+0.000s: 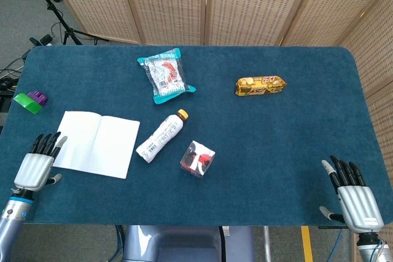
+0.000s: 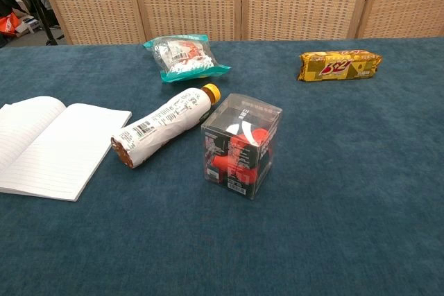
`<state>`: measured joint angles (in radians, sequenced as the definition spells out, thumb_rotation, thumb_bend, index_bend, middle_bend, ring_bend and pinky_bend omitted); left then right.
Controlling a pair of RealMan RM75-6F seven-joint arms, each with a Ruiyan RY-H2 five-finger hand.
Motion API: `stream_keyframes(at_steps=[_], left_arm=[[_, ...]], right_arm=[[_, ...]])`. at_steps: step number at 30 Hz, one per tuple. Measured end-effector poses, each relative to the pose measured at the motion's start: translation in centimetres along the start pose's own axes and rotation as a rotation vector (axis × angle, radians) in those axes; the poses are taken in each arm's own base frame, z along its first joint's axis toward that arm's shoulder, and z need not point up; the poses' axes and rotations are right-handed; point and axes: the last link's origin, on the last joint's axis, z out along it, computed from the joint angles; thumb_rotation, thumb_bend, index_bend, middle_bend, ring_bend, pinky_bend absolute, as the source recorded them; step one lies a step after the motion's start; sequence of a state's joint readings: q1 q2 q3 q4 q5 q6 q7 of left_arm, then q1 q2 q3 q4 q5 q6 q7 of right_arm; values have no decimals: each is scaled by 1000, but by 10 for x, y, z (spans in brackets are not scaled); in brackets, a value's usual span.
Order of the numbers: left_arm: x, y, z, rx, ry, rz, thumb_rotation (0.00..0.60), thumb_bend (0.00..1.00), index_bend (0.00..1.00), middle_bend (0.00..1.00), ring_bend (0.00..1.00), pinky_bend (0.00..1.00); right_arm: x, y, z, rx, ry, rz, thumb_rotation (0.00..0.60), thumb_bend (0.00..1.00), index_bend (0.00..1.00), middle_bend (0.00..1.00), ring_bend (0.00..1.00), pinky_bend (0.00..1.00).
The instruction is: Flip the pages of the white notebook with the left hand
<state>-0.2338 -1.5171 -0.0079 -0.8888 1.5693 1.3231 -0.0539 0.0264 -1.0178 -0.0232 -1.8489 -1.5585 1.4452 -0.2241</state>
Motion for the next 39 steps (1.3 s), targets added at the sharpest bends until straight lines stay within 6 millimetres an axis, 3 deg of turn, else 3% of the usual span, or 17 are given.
stream_keyframes(at_steps=[39], left_arm=[[-10, 8, 17, 34, 23, -13, 600, 16, 0, 0, 0, 0]], right_arm=[[-2, -2, 0, 4, -13, -3, 600, 2, 0, 0, 0, 0]])
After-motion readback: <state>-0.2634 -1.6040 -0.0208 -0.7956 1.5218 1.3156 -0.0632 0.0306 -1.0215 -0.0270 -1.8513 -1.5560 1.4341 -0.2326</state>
